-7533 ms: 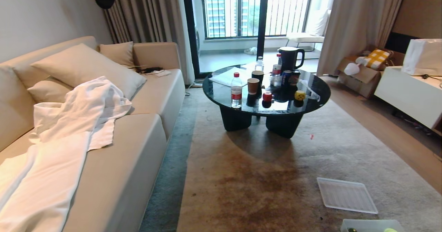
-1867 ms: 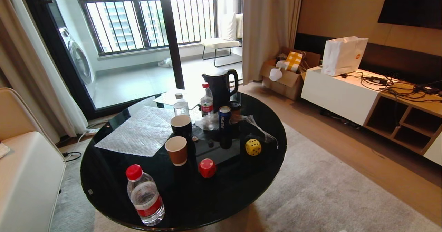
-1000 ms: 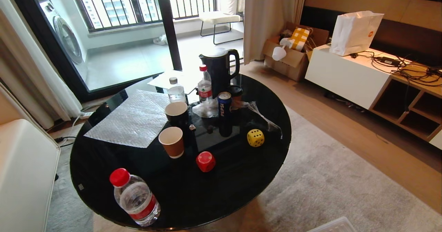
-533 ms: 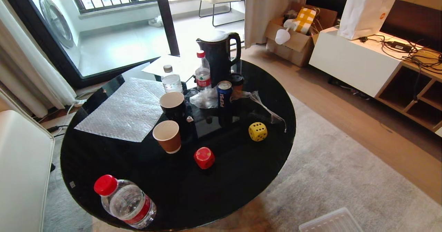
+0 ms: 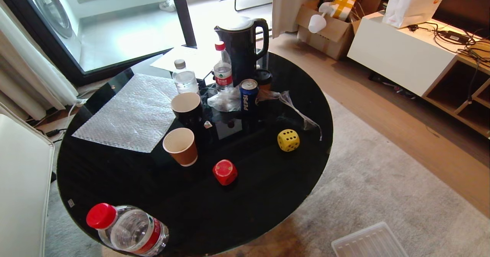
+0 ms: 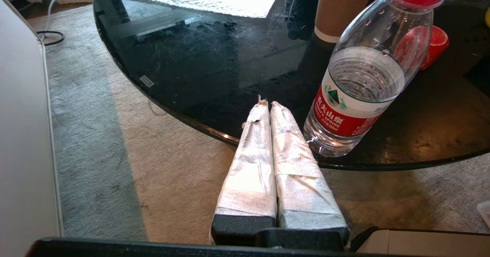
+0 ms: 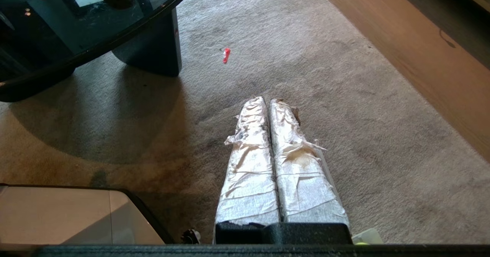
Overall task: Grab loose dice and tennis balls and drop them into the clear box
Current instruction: Pick up toys out of the box
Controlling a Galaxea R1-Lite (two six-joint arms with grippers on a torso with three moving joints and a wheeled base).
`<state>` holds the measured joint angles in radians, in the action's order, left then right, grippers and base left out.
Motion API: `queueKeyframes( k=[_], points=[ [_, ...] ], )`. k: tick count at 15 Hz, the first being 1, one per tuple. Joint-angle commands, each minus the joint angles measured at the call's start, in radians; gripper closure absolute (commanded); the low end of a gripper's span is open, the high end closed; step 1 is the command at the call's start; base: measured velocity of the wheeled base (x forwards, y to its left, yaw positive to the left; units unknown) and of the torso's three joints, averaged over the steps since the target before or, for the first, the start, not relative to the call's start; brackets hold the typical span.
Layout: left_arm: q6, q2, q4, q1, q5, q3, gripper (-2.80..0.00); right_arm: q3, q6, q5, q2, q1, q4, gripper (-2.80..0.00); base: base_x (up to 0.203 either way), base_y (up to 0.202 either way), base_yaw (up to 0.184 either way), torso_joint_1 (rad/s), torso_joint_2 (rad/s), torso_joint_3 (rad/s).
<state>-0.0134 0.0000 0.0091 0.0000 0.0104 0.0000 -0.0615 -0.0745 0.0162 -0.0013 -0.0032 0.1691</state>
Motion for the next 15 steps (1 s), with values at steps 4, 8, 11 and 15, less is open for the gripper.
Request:
queueKeyframes(
  k=[4, 8, 11, 15],
  points=[
    [0.006, 0.0, -0.001, 0.0, 0.0, 0.0, 0.0, -0.004, 0.001, 0.001, 0.0, -0.001, 0.007, 0.0, 0.0, 0.0, 0.0, 0.0, 0.0, 0.0],
    [0.006, 0.0, -0.001, 0.0, 0.0, 0.0, 0.0, -0.297, 0.096, 0.095, 0.254, -0.001, 0.143, 0.0, 0.0, 0.0, 0.0, 0.0, 0.0, 0.0],
    [0.006, 0.0, -0.001, 0.0, 0.0, 0.0, 0.0, -0.474, 0.164, 0.18, 0.613, 0.0, 0.135, 0.0, 0.0, 0.0, 0.0, 0.0, 0.0, 0.0],
    [0.006, 0.0, -0.001, 0.0, 0.0, 0.0, 0.0, -0.609, 0.201, 0.208, 1.087, 0.035, -0.107, 0.0, 0.0, 0.0, 0.0, 0.0, 0.0, 0.0]
  ],
)
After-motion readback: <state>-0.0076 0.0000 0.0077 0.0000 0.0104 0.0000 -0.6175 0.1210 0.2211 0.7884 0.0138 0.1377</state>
